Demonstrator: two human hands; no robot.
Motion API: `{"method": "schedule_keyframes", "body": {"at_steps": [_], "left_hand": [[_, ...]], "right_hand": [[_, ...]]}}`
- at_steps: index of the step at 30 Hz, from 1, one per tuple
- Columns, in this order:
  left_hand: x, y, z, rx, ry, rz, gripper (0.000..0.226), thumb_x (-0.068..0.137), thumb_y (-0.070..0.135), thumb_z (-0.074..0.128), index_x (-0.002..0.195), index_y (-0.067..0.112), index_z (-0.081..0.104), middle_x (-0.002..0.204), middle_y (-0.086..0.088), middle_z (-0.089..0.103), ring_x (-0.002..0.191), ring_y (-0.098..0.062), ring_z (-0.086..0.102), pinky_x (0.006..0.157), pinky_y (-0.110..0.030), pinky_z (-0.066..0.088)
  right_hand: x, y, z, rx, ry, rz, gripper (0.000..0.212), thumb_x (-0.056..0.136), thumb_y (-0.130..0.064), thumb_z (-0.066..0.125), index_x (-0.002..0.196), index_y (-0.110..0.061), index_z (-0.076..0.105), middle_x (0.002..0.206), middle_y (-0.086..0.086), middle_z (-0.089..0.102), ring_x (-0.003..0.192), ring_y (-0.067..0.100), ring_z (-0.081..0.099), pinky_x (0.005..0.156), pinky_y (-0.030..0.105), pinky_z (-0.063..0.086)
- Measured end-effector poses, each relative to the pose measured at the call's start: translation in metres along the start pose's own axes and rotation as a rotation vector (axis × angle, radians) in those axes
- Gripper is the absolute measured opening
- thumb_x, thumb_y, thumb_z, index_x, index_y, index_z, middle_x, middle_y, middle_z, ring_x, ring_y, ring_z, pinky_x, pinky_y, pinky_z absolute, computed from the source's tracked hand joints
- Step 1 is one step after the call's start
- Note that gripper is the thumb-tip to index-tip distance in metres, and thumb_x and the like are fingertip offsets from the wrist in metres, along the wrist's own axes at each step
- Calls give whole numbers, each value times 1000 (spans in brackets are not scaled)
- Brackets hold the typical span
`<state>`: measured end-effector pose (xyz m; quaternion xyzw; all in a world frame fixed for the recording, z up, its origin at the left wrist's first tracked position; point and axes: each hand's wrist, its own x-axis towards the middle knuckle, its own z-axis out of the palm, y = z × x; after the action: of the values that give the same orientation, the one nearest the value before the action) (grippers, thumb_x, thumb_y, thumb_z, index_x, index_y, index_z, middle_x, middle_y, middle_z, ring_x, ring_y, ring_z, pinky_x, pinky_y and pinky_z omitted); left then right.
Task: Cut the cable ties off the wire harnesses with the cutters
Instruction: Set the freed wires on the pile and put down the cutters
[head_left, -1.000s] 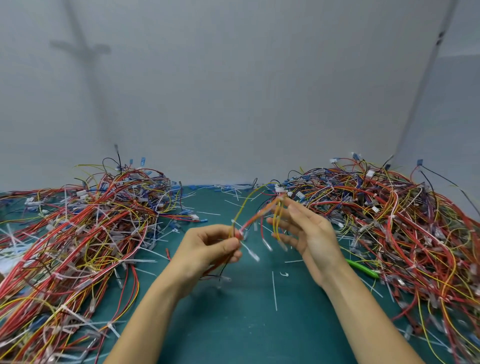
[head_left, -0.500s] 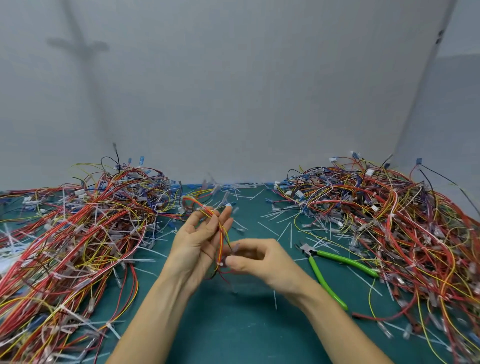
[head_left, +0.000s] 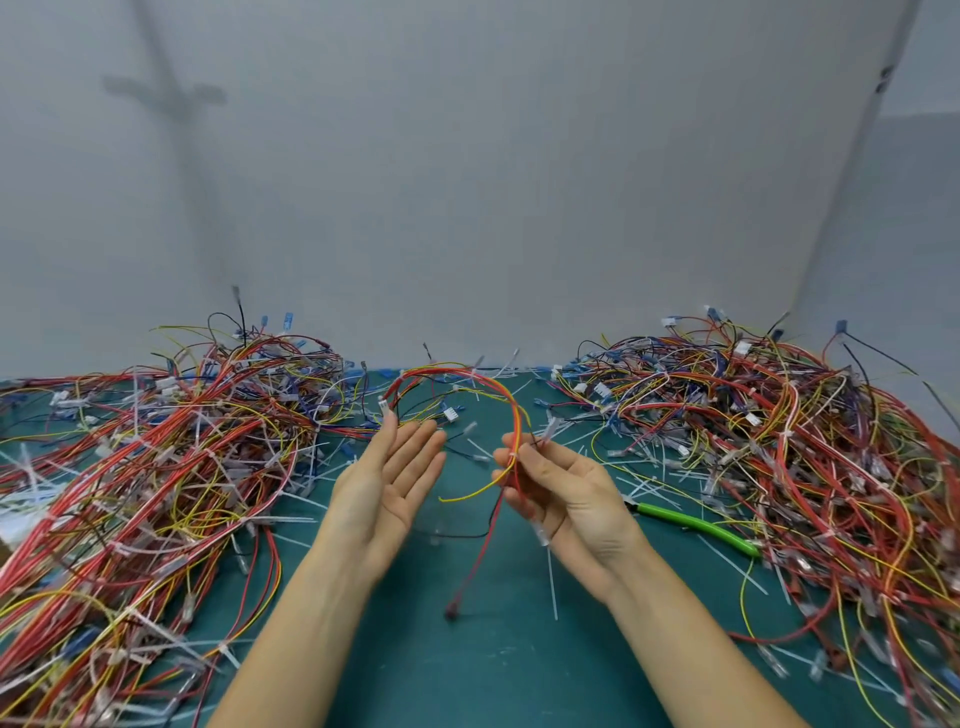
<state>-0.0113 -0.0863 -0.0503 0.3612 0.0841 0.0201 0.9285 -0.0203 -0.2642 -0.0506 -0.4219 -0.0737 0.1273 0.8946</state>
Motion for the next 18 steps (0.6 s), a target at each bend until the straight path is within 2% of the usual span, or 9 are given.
{"method": "schedule_keyframes", "body": {"at_steps": [6, 9, 12, 14, 16, 18], "left_hand": [[0, -1, -2, -22, 9, -59, 49, 93, 37, 57, 124, -2, 57, 110, -12, 73, 94, -20, 73, 68, -28, 60], [-1, -1, 0, 22, -60, -54, 56, 93, 43, 55, 130, 0, 53, 118, -12, 70, 103, -22, 70, 77, -29, 60], [-3, -1, 2, 69, -130, -24, 57, 89, 48, 54, 132, 11, 52, 120, -10, 69, 107, -24, 68, 82, -31, 59], [-5, -1, 4, 74, -145, 10, 52, 85, 48, 56, 130, 20, 53, 121, -11, 69, 107, -25, 69, 79, -31, 60], [-5, -1, 4, 85, -142, 60, 43, 85, 44, 57, 123, 23, 57, 120, -11, 69, 104, -24, 70, 74, -29, 60], [-5, -3, 3, 116, -118, 117, 38, 91, 35, 57, 127, 23, 56, 115, -8, 72, 100, -23, 71, 70, -26, 59]], "right_hand": [[1, -7, -8, 42, 7, 1, 17, 77, -10, 65, 83, -8, 80, 86, 10, 75, 68, 16, 72, 53, 20, 56], [2, -5, -12, -149, -11, -20, 16, 75, -14, 68, 84, -12, 80, 87, 10, 75, 69, 13, 71, 55, 22, 56], [-1, -6, -13, -413, -87, -24, 18, 74, -23, 71, 88, -13, 78, 89, 11, 75, 73, 14, 70, 62, 24, 56], [-4, -6, -12, -544, -162, 40, 19, 77, -22, 72, 91, -12, 75, 89, 11, 75, 76, 16, 70, 66, 25, 57], [-6, -5, -11, -621, -222, 144, 13, 83, -15, 70, 94, -9, 73, 87, 10, 75, 76, 16, 69, 67, 23, 55], [-8, -3, -10, -681, -235, 236, 7, 88, -8, 67, 94, -6, 70, 89, 12, 74, 74, 15, 69, 63, 19, 54]]}}
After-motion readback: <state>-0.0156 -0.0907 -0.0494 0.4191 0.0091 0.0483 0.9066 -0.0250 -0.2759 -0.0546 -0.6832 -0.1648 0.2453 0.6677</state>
